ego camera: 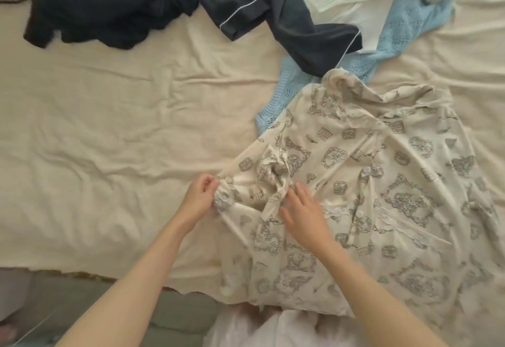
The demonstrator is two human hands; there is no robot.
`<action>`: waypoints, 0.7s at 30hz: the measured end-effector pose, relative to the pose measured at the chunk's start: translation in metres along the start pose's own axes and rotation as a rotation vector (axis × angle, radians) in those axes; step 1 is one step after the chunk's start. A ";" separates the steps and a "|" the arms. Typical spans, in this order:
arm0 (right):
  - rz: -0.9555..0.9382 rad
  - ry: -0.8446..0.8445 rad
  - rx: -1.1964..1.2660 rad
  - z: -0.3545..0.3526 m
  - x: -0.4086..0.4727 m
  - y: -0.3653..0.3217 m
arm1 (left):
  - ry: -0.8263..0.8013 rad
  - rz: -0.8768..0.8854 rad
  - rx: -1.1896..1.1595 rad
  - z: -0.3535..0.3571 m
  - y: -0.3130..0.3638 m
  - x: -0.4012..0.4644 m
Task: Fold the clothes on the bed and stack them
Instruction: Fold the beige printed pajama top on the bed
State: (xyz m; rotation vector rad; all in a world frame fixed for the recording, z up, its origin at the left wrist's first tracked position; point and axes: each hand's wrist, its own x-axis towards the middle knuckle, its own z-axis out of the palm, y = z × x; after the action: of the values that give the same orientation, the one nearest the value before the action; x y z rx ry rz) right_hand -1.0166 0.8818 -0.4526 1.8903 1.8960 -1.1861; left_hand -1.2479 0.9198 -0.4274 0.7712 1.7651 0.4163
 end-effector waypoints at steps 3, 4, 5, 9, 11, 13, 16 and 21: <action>0.054 -0.026 0.020 -0.002 0.003 -0.002 | 0.278 0.160 0.007 -0.047 0.019 0.021; 0.068 -0.028 0.033 -0.002 0.005 -0.004 | 0.334 0.218 0.037 -0.064 0.026 0.030; 0.087 -0.020 0.061 -0.004 0.006 -0.006 | 0.354 0.264 0.072 -0.079 0.032 0.039; 0.150 0.077 0.176 -0.010 0.011 -0.026 | 0.209 0.249 0.145 -0.097 0.035 0.062; 0.143 0.147 0.168 -0.011 0.011 -0.039 | 0.120 0.139 0.132 -0.094 0.019 0.061; 0.087 0.221 0.071 -0.011 0.011 -0.052 | 0.107 0.033 0.104 -0.092 -0.007 0.052; -0.068 0.253 -0.107 -0.001 0.011 -0.075 | 0.121 -0.118 0.086 -0.093 -0.049 0.026; -0.214 0.075 -0.132 0.029 0.008 -0.108 | -0.066 -0.219 0.094 -0.081 -0.079 -0.014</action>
State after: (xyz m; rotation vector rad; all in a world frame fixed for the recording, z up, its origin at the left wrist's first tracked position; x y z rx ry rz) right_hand -1.1274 0.8849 -0.4360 1.7210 2.2039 -1.0298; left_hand -1.3450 0.8612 -0.4399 0.6414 1.7943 0.1605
